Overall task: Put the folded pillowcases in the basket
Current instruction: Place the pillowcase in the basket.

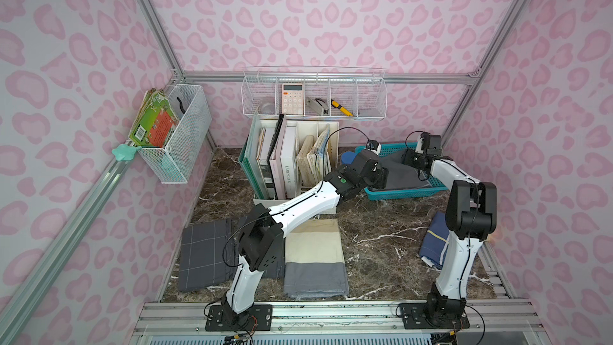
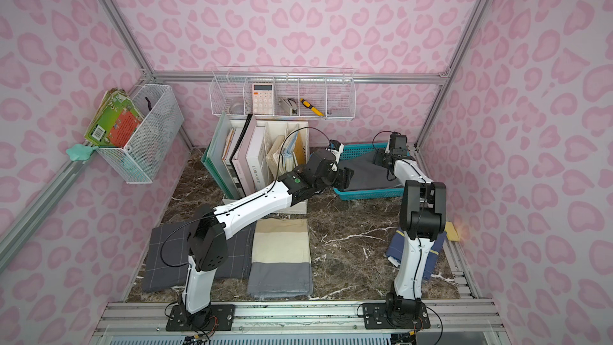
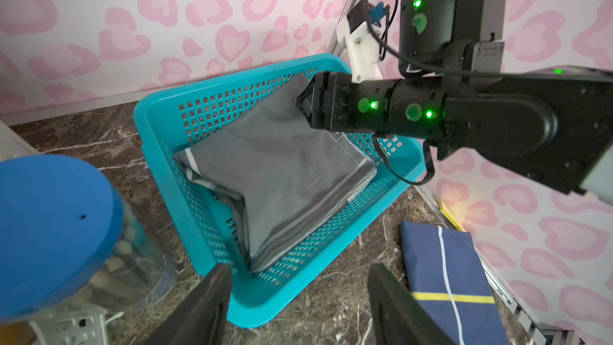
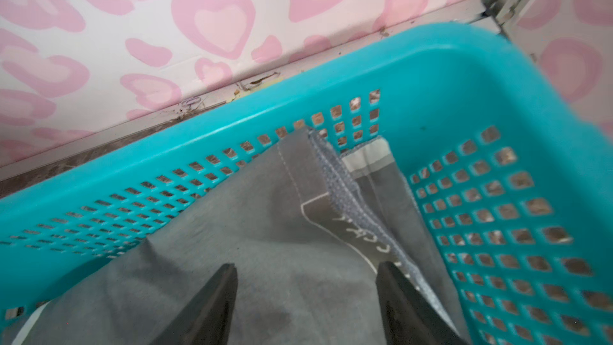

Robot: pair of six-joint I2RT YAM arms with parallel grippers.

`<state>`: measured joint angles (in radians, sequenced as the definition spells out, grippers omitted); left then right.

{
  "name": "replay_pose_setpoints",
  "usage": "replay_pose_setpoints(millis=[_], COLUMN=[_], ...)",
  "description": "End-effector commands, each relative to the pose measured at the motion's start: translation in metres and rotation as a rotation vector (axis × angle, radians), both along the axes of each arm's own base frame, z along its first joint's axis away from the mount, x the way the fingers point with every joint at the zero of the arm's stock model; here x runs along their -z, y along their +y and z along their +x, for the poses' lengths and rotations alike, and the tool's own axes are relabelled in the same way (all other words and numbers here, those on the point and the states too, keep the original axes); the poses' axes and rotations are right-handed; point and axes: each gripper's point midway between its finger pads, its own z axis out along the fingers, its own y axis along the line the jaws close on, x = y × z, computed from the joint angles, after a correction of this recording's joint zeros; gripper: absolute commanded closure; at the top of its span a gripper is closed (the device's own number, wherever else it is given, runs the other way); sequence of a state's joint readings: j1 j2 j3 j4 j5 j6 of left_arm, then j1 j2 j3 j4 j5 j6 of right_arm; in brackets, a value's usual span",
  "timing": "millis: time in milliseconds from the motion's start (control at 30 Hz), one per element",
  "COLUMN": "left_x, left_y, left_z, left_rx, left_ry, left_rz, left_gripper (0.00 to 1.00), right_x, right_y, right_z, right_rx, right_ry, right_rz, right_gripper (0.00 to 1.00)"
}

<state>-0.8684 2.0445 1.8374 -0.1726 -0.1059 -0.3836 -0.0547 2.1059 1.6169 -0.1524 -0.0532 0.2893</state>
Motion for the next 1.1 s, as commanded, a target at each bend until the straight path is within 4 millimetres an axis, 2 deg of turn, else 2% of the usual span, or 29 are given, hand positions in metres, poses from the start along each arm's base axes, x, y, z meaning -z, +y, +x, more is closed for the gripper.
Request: replay_pose_setpoints(millis=[0,167,333,400,533,600,800,867,933,1067], left_x=[-0.008,-0.003,0.004,0.006,0.009,0.011,0.013,0.012,0.012,0.008], left_y=[-0.003,0.001,0.006,0.008,0.015,0.018,0.027,0.029,0.031,0.036], left_z=[-0.007,-0.01,-0.01,-0.011,-0.01,-0.011,-0.012,-0.014,-0.015,-0.019], left_rx=[0.038,0.035,0.025,0.022,0.007,0.002,-0.014,-0.013,-0.015,-0.02], left_ry=[-0.009,-0.003,0.0,0.004,0.006,0.008,0.012,0.013,0.014,0.014], left_rz=[-0.04,-0.037,-0.023,-0.017,-0.012,-0.014,-0.009,-0.009,-0.008,-0.015], left_gripper=[0.26,0.25,0.25,0.25,0.25,0.25,0.25,0.25,0.25,0.24], right_x=[-0.006,0.002,0.012,0.017,0.017,0.013,-0.012,-0.014,-0.01,0.014], right_y=[-0.007,-0.005,-0.001,-0.003,-0.009,-0.013,-0.02,-0.024,-0.028,-0.033], right_z=[0.006,0.019,0.03,0.033,0.032,0.029,0.017,0.013,0.011,0.013], right_rx=[-0.005,-0.029,-0.049,-0.045,-0.018,0.002,0.036,0.064,0.082,0.095], right_ry=[-0.019,0.003,0.019,0.033,0.04,0.033,-0.019,-0.025,-0.014,0.046], right_rz=[-0.054,-0.055,-0.045,-0.052,-0.071,-0.079,-0.095,-0.104,-0.112,-0.116], right_gripper=[0.26,0.28,0.41,0.51,0.87,0.99,1.0,1.0,1.0,1.0])
